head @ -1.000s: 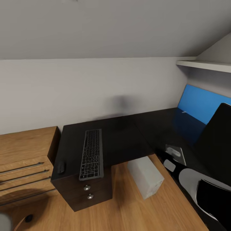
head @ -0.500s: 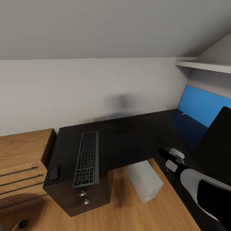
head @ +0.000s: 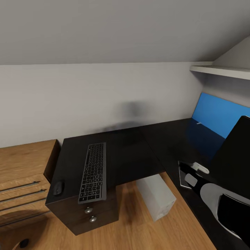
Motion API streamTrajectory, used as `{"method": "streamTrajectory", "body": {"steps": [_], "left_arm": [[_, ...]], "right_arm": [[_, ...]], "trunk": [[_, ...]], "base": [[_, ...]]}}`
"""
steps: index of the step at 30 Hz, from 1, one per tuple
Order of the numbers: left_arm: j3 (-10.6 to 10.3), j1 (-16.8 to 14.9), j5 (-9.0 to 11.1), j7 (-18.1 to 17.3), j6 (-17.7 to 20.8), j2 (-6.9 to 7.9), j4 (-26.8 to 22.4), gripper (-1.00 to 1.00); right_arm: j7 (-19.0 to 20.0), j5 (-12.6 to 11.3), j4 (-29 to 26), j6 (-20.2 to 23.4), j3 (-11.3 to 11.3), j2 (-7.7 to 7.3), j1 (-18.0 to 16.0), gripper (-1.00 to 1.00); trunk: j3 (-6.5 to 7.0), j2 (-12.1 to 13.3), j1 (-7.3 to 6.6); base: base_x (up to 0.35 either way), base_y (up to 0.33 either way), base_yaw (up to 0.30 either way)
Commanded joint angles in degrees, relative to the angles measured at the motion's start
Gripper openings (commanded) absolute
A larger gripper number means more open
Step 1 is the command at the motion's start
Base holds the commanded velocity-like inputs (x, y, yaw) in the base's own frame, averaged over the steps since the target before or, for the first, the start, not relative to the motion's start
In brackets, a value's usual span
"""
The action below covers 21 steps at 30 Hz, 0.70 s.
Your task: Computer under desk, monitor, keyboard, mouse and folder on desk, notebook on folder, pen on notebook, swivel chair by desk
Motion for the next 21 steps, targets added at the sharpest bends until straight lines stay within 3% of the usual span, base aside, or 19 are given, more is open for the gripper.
{"method": "streamTrajectory", "body": {"steps": [1,6,15,21], "left_arm": [[-0.14,0.01,0.51,0.15,-0.22,0.03,-0.16,1.00],[-0.02,0.01,0.57,0.10,-0.24,0.03,-2.42,1.00],[0.12,0.01,0.59,0.38,-0.15,-0.04,-4.30,1.00],[0.13,0.01,0.59,0.47,-0.11,-0.06,-4.35,1.00]], "right_arm": [[-0.33,-0.37,-0.05,-0.07,0.49,-0.07,-0.03,1.00],[-0.50,-0.44,-0.04,-0.14,0.64,-0.19,-0.03,1.00],[-0.31,-0.41,-0.03,-1.81,0.61,-0.31,0.02,1.00],[-0.29,-0.39,-0.03,-2.09,0.58,-0.35,0.02,1.00]], "trunk": [[-0.04,-0.03,0.00],[-0.04,-0.03,0.00],[-1.66,-3.64,1.98],[-1.66,-3.64,1.98]], "base": [[0.000,0.000,0.000],[0.000,0.000,0.000],[0.000,0.000,0.000],[0.000,0.000,0.000]]}}
